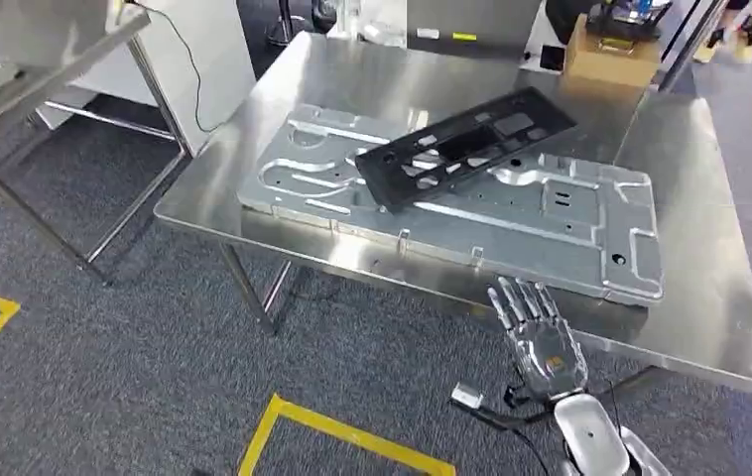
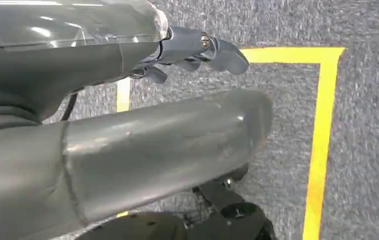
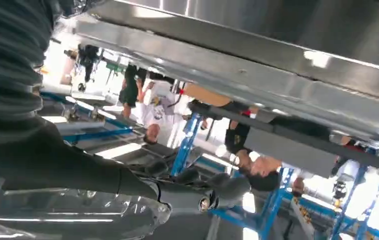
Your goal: Take the parts from the cabinet and place them on the table.
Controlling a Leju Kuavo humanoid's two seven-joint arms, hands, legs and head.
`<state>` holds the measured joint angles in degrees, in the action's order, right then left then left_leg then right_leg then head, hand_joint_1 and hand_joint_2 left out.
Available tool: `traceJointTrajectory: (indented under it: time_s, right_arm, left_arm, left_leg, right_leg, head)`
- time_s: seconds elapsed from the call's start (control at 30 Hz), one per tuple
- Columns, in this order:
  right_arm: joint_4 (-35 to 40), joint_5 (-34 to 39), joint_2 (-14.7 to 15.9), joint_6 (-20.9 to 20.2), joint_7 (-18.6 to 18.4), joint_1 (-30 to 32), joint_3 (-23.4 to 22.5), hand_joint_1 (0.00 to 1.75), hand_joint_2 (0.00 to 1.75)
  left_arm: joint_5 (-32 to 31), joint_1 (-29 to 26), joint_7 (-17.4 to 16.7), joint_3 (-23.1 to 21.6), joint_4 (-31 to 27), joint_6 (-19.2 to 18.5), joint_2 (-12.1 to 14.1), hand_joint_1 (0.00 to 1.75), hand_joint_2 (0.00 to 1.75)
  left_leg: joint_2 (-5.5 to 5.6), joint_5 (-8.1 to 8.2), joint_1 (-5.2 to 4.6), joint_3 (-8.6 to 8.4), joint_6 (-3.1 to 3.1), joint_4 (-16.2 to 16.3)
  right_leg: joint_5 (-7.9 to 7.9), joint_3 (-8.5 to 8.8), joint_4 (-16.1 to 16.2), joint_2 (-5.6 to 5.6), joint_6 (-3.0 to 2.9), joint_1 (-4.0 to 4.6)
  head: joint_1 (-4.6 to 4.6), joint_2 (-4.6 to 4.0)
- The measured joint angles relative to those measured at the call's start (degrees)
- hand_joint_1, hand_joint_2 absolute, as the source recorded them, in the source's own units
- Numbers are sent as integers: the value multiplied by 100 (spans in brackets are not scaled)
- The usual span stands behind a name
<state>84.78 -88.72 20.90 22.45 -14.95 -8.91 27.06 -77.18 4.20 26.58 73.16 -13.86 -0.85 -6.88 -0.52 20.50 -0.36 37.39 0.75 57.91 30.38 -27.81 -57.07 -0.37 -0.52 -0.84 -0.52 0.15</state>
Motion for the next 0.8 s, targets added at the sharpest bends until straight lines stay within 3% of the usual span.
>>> traceJointTrajectory:
  time_s: [0.03, 0.1, 0.13, 0.17, 0.2, 0.23, 0.3, 0.33, 0.37, 0.4, 0.5, 0.53, 0.57, 0.6, 0.63, 0.67, 0.7, 0.73, 0.77, 0.8]
  right_arm:
    - [0, 0, 0, 0, 0, -18, 22, 0, 175]
    - [0, 0, 0, 2, -15, -10, 44, 0, 175]
    - [0, 0, 0, 7, -22, -5, 59, 0, 175]
    - [0, 0, 0, 29, -57, 5, 66, 0, 175]
    - [0, 0, 0, 55, -90, 21, 70, 0, 175]
    - [0, 0, -2, 96, -136, 50, 83, 0, 175]
    - [4, 0, -9, 195, -217, 144, 98, 0, 175]
    - [39, 0, -28, 316, -318, 233, 101, 0, 175]
    - [98, 0, -41, 426, -397, 330, 97, 0, 175]
    - [125, 0, -44, 503, -457, 430, 94, 0, 0]
    - [146, 0, -213, 860, -493, 790, 58, 0, 0]
    - [144, 0, -327, 1035, -355, 976, -30, 0, 0]
    - [144, 0, -444, 1155, -216, 1166, -129, 0, 0]
    - [144, 0, -574, 1241, -85, 1308, -227, 0, 0]
    - [144, 0, -642, 1279, -46, 1401, -288, 0, 0]
    - [144, 0, -686, 1292, -24, 1464, -348, 0, 0]
    - [142, 0, -741, 1290, 2, 1519, -413, 0, 0]
    - [140, 0, -785, 1285, 9, 1566, -461, 0, 0]
    - [140, 6, -839, 1285, 61, 1606, -513, 0, 0]
    - [140, 50, -910, 1294, 180, 1647, -568, 0, 0]
  left_arm:
    - [0, 6, 0, 4, 0, 2, 4, 0, 0]
    - [0, 2, 0, 4, 0, 7, 2, 0, 0]
    - [0, 4, 0, 4, 0, 7, 2, 0, 0]
    - [4, 10, 0, 4, 0, 7, 0, 0, 0]
    - [18, 9, 0, 4, 0, 7, 0, 0, 0]
    - [20, 9, 0, 7, 0, 9, 0, 0, 0]
    - [26, 13, 0, 9, 0, 28, 0, 0, 0]
    - [37, 22, 0, 11, 0, 50, 0, 0, 0]
    - [42, 33, 0, 13, -2, 61, 2, 0, 0]
    - [46, 34, 0, 15, -2, 66, 2, 0, 0]
    - [94, 8, -17, 39, 0, 81, -9, 0, 0]
    - [105, 7, -24, 61, 0, 90, -28, 0, 0]
    - [109, 5, -33, 72, 0, 96, -37, 0, 0]
    - [120, -2, -37, 83, 0, 107, -37, 0, 0]
    - [120, -11, -39, 96, -2, 112, -37, 0, 0]
    - [120, -10, -39, 105, -2, 114, -37, 0, 0]
    - [122, -9, -39, 107, -2, 114, -37, 0, 0]
    - [122, -9, -39, 111, -2, 118, -37, 0, 0]
    - [122, -10, -42, 113, -2, 120, -37, 0, 0]
    - [122, -8, -42, 116, -2, 120, -39, 0, 0]
  left_leg:
    - [18, 173, 40, 57, -28, 83]
    - [19, 935, 61, 232, -84, 667]
    - [19, 1245, 77, 308, -112, 1089]
    - [17, 1396, 93, 358, -138, 1494]
    - [17, 1334, 103, 338, -150, 1707]
    - [18, 1129, 106, 219, -157, 1714]
    - [19, 753, 107, -285, -131, 1177]
    - [29, 786, 105, -749, -93, 598]
    - [47, 1035, 73, -1135, -64, 51]
    - [58, 1124, 65, -1229, -17, -218]
    - [60, 963, 35, -1099, 90, -222]
    - [22, 871, 92, -1055, 155, -261]
    - [19, 802, 90, -965, 234, -262]
    - [14, 730, 83, -876, 268, -259]
    - [1, 658, 67, -790, 281, -254]
    - [-9, 584, 50, -693, 284, -247]
    - [-12, 508, 36, -575, 277, -229]
    - [-17, 446, 31, -469, 266, -206]
    - [-23, 391, 31, -358, 252, -172]
    - [-24, 344, 31, -256, 238, -129]
  right_leg:
    - [-79, -47, 6, -42, -39, -16]
    - [-222, -225, 2, -40, -120, -14]
    - [-297, -318, -4, -41, -116, -7]
    - [-377, -426, -14, -43, -111, 2]
    - [-439, -524, -31, -44, -103, 3]
    - [-501, -633, -55, -48, -90, 4]
    - [-609, -819, -118, -49, -56, 2]
    - [-661, -902, -157, -48, -28, 2]
    - [-693, -945, -180, -47, 5, 29]
    - [-751, -951, -182, -66, 44, 25]
    - [-958, -947, -71, -71, 149, 27]
    - [-835, -975, -125, -44, 174, -3]
    - [-492, -1073, -309, -13, 170, 10]
    - [-70, -1189, -689, 5, 174, 5]
    - [255, -1294, -1116, 7, 184, 0]
    - [462, -1381, -1540, 8, 192, 0]
    - [468, -1403, -1863, 9, 196, 2]
    - [300, -1311, -1925, 10, 192, 4]
    - [57, -1100, -1767, 9, 178, 7]
    - [-140, -780, -1414, 9, 158, 9]
  head:
    - [2, 0]
    - [11, 0]
    - [9, 0]
    - [11, 0]
    - [11, 0]
    - [11, 0]
    - [11, 0]
    - [11, 0]
    - [13, 0]
    - [7, 0]
    - [7, 0]
    - [9, 0]
    - [4, 0]
    - [7, 0]
    - [4, 0]
    - [4, 0]
    - [4, 0]
    - [4, 0]
    - [4, 0]
    - [4, 0]
